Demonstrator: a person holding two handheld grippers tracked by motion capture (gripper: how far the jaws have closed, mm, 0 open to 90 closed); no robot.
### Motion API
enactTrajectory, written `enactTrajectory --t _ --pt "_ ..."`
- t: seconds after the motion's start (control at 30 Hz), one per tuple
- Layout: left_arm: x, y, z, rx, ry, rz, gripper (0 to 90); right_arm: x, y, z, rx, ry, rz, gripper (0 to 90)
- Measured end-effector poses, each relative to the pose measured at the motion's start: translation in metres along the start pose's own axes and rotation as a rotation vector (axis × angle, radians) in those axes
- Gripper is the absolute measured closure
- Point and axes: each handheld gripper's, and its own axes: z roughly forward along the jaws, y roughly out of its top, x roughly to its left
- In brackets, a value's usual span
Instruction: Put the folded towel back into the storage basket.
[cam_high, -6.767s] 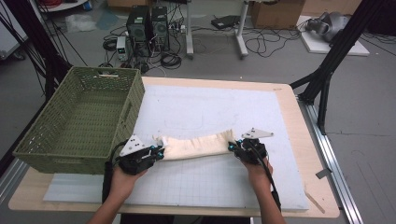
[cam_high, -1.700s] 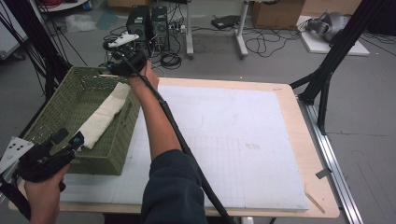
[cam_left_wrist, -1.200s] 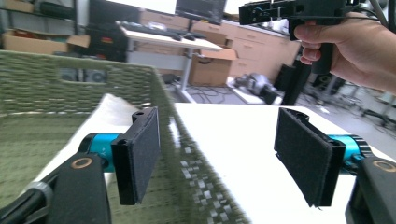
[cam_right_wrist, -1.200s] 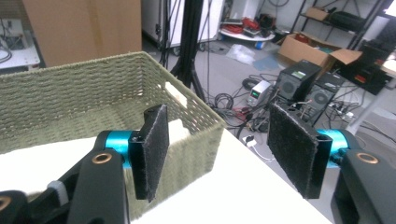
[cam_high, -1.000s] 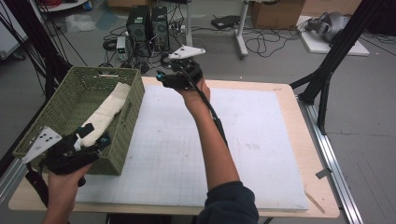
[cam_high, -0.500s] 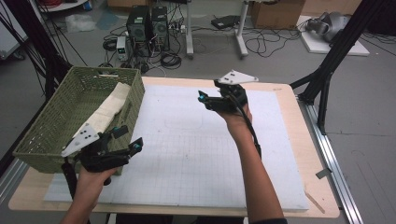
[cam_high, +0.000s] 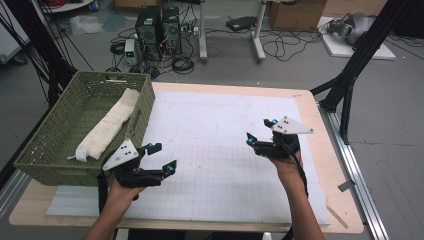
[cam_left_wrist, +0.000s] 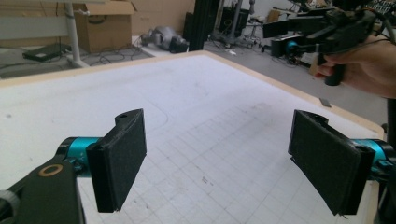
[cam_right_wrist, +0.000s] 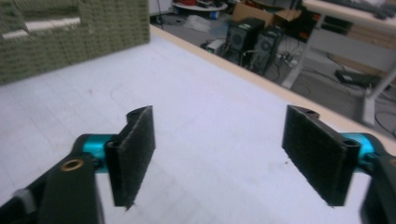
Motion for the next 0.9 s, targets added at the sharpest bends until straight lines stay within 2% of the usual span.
enactTrajectory --t 0.13,0.2,0.37,0.47,0.53,0.6,0.67,0.9 --pt "0.002 -0.011 0.008 -0.008 -0.006 -0.023 19.3 0.003 -0.020 -0.013 -0.003 -0.022 0.020 19.7" --pt "0.002 -0.014 0.010 -0.007 -0.001 -0.010 19.3 0.003 -0.027 -0.018 -0.003 -0.030 0.020 18.7" --pt "0.002 -0.020 0.014 0.000 0.018 0.030 20.0 0.006 -0.040 -0.028 0.036 -0.041 0.019 16.9" --pt "0.003 -0.024 0.016 0.003 0.022 0.041 20.6 0.007 -0.047 -0.033 0.038 -0.056 0.008 16.9" --pt "0.004 -0.027 0.017 0.006 0.023 0.049 20.7 0.007 -0.053 -0.038 0.019 -0.061 0.028 17.0" --pt "0.005 -0.030 0.018 0.009 0.029 0.049 20.8 0.006 -0.062 -0.039 0.005 -0.059 0.061 17.0" --pt "0.007 -0.031 0.018 0.019 0.037 0.050 20.8 0.005 -0.071 -0.040 0.002 -0.063 0.071 17.0" --pt "0.009 -0.033 0.020 0.021 0.050 0.044 20.8 0.003 -0.083 -0.039 0.042 -0.068 0.057 17.0"
